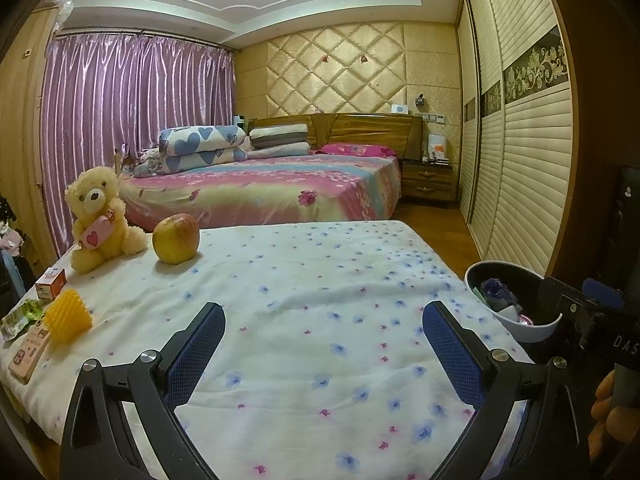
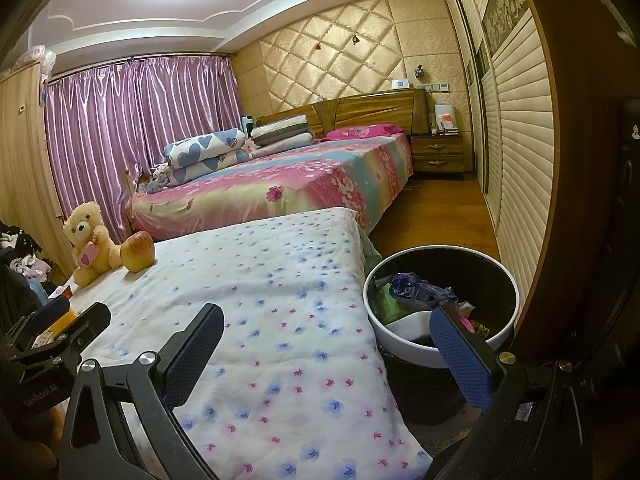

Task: Collect trash

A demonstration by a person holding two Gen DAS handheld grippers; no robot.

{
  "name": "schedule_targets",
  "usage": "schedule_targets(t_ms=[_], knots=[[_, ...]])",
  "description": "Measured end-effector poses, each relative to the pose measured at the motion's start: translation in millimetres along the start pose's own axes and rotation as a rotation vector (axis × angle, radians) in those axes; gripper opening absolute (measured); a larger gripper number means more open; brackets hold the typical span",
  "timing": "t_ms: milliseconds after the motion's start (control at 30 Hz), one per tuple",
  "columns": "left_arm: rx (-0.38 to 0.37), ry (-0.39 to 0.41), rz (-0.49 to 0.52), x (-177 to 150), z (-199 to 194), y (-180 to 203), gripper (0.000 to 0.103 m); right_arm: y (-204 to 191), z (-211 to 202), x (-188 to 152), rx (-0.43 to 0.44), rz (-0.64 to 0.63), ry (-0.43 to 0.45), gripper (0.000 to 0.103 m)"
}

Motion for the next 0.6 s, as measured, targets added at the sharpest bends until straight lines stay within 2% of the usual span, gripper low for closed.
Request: schedule_targets(t_ms=[600], knots=[[-0.007, -0.009, 0.005, -0.2, 3.5, 1.0, 0.100, 0.9, -0.6, 1.5, 0.002, 0.001, 0.001, 0.103]])
Point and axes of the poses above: each gripper's, at about its wrist camera, not at the fingertips, and z roughly the way its jaws point, y to its right, x to its top, the point moved 3 cm from there along z, roughly the way its jaws point, and after that the axes turned 3 degrees about -z, right-handed, at the moved point
